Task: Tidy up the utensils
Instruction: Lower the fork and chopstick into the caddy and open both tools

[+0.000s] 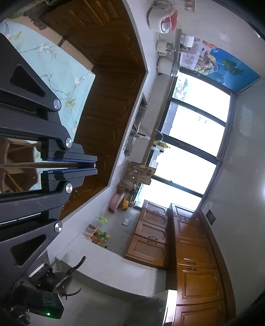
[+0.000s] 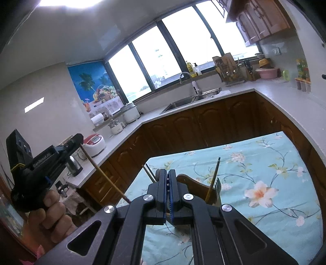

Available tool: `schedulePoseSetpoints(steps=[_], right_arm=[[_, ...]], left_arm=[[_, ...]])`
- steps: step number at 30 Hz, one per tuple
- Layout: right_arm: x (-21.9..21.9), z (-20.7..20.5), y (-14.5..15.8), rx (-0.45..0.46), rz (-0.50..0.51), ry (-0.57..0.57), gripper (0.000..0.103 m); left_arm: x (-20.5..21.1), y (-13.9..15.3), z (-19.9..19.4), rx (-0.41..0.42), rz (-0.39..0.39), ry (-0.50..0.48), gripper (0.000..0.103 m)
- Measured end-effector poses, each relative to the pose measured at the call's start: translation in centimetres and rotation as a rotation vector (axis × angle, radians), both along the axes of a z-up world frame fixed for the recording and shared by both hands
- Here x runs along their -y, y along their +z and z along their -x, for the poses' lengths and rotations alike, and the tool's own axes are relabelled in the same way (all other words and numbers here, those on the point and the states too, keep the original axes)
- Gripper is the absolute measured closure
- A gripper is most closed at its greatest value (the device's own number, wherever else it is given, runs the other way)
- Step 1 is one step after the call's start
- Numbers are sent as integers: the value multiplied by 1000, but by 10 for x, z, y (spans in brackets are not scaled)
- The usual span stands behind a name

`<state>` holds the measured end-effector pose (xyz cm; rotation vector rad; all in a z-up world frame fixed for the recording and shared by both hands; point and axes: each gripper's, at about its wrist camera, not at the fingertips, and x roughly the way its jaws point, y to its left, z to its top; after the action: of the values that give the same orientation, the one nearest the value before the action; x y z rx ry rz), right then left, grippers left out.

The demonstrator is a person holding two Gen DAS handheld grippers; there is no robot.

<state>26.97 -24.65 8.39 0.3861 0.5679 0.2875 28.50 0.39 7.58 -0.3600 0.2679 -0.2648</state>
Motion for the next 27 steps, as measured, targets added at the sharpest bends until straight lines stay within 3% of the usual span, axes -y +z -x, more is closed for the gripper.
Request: schedulePoseSetpoints(steps=[14,27], right_arm=[[13,-37,-48,-86,-69,-1,101],[4,-44,-92,-158,-69,32,101]], left_arm=[[36,-58,-52,-59,-26,73,100],[52,-72,-75,-147,-83,59,99]])
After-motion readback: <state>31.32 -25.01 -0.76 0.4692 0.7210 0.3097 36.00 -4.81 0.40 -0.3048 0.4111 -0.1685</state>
